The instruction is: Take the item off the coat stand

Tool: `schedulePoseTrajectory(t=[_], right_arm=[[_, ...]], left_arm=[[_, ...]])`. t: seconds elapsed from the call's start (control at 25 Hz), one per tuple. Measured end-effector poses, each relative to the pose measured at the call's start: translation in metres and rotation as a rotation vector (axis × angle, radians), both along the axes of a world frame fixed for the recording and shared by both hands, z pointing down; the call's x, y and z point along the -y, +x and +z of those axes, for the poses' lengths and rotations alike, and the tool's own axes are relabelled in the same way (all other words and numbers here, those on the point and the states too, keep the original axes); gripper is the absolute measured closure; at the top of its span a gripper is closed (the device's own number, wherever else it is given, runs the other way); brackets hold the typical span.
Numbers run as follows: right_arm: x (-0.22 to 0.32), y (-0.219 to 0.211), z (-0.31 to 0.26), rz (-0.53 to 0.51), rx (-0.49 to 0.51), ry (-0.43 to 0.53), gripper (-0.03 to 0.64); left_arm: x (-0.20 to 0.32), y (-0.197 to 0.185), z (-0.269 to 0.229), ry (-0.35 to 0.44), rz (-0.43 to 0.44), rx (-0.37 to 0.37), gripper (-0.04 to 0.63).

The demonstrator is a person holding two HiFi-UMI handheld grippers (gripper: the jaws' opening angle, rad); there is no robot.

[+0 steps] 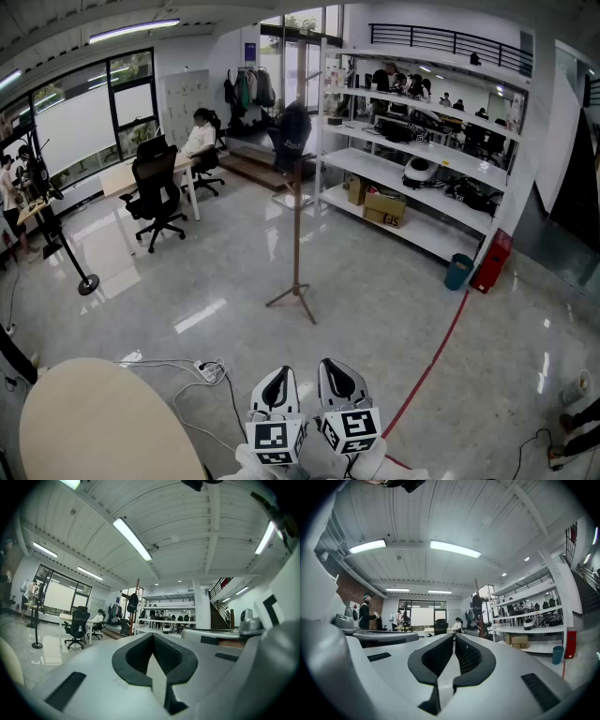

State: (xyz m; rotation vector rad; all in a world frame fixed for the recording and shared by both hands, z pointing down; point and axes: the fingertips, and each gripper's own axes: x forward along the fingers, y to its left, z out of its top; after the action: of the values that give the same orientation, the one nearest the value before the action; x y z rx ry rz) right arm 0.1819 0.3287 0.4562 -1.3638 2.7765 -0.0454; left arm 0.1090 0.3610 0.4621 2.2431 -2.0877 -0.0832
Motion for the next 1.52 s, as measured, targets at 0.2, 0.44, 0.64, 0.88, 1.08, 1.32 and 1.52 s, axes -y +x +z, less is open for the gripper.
schedulePoseTrajectory(t=[0.2,0.44,0.64,0.88,1.08,1.32,1.52], right_arm=[[0.026,0.008,0.003,0.021,0.004,0.002,0.606],[0.048,0.006,0.007,0.039,0.005,-0.019,0.606],[0.064,-0.006,0.013,0.024,0.008,-0.044,0.606],[0.095,-0.019,0.013,0.023,0.014,-0.048,0.606],[0.125,-0.035,0.004,0.017,0.019,-0.034,0.606],[0.161,-0.06,-0.002,0.024,0.017,-0.011,0.606],[0.185,-0.078,-0.003,0.032,0.017,-0.01,0.606]], left_arm=[[0.028,0.001,0.0,0.014,0.015,0.012,0.607],[0.05,0.004,-0.001,0.016,0.043,0.023,0.607],[0.067,-0.001,0.003,0.009,0.052,0.028,0.607],[0.096,-0.014,0.002,0.009,0.057,0.023,0.607],[0.126,-0.031,-0.008,0.028,0.052,0.023,0.607],[0.162,-0.055,-0.01,0.035,0.061,0.02,0.607],[0.186,-0.071,-0.012,0.041,0.073,0.021,0.607]])
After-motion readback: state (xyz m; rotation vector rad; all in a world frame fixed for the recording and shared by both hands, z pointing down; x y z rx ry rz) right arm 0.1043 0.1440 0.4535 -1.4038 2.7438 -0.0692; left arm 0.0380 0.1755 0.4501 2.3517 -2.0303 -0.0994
